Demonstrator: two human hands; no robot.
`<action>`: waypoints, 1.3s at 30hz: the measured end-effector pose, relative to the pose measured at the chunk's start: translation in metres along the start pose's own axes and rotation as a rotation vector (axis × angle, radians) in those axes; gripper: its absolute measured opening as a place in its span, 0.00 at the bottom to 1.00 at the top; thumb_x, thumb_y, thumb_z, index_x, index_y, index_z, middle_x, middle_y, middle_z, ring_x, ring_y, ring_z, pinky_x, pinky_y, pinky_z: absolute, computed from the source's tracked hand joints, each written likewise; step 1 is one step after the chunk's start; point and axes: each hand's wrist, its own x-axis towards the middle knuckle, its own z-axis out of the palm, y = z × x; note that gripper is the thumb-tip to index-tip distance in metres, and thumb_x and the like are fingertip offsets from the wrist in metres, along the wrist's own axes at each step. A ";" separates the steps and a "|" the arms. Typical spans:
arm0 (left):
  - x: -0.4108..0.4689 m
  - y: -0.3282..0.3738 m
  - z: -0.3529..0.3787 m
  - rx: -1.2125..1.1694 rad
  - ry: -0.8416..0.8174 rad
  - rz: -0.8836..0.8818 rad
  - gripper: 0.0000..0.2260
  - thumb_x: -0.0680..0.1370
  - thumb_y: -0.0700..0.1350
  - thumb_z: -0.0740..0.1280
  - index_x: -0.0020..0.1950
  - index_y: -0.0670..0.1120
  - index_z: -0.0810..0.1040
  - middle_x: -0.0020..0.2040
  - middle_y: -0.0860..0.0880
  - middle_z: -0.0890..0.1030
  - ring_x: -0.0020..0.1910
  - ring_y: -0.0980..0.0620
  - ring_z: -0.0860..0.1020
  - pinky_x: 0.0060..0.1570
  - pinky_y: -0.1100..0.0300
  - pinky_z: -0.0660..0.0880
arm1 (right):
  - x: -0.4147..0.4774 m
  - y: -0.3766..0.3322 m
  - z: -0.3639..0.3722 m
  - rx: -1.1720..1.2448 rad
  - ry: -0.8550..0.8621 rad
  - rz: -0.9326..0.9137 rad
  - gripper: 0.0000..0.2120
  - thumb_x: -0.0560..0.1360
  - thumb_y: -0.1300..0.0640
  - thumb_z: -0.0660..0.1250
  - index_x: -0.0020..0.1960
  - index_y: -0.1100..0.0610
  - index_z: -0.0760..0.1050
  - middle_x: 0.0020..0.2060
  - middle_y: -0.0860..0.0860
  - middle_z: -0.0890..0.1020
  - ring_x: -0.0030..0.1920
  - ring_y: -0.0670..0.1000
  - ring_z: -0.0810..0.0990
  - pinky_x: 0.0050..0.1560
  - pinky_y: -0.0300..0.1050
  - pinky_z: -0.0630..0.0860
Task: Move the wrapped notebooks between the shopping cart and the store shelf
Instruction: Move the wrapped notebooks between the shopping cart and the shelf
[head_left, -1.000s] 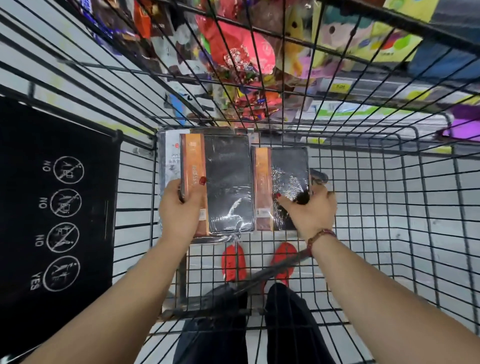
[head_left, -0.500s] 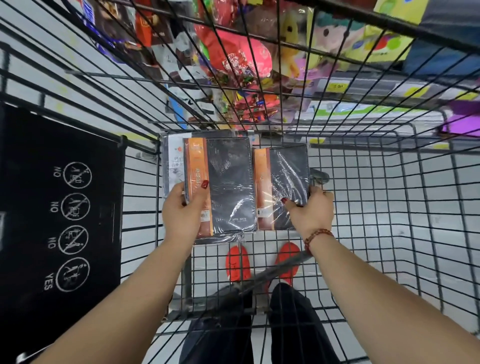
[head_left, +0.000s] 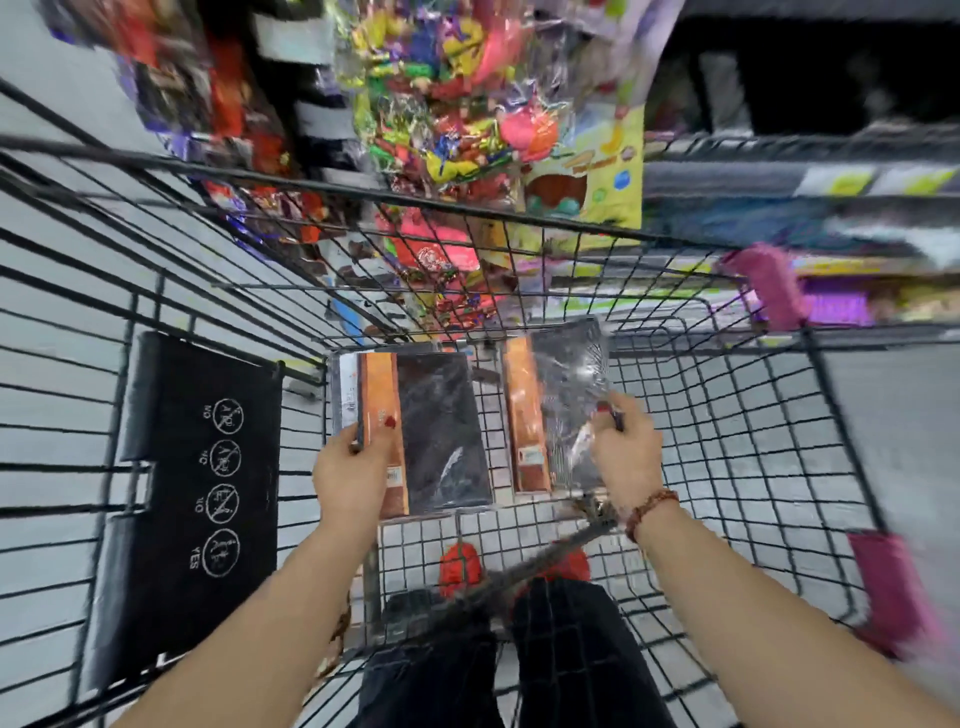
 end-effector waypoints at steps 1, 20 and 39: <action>-0.009 0.009 -0.004 -0.018 -0.013 0.012 0.08 0.75 0.49 0.68 0.37 0.50 0.73 0.35 0.50 0.74 0.39 0.46 0.73 0.48 0.51 0.73 | -0.005 -0.008 -0.015 0.040 0.019 -0.022 0.05 0.78 0.62 0.58 0.49 0.60 0.73 0.34 0.57 0.76 0.31 0.53 0.71 0.33 0.47 0.71; -0.229 0.151 0.069 -0.162 -0.235 0.468 0.20 0.68 0.56 0.70 0.52 0.44 0.79 0.45 0.44 0.83 0.41 0.46 0.81 0.42 0.54 0.80 | -0.064 -0.027 -0.296 0.611 0.253 -0.091 0.11 0.77 0.63 0.60 0.37 0.55 0.74 0.33 0.51 0.76 0.34 0.51 0.72 0.36 0.42 0.68; -0.364 0.186 0.227 -0.269 -0.478 0.532 0.09 0.75 0.41 0.70 0.55 0.42 0.78 0.45 0.43 0.84 0.39 0.48 0.79 0.44 0.54 0.75 | -0.023 0.054 -0.503 0.736 0.339 -0.060 0.10 0.76 0.66 0.60 0.48 0.76 0.70 0.37 0.55 0.72 0.41 0.52 0.69 0.41 0.44 0.66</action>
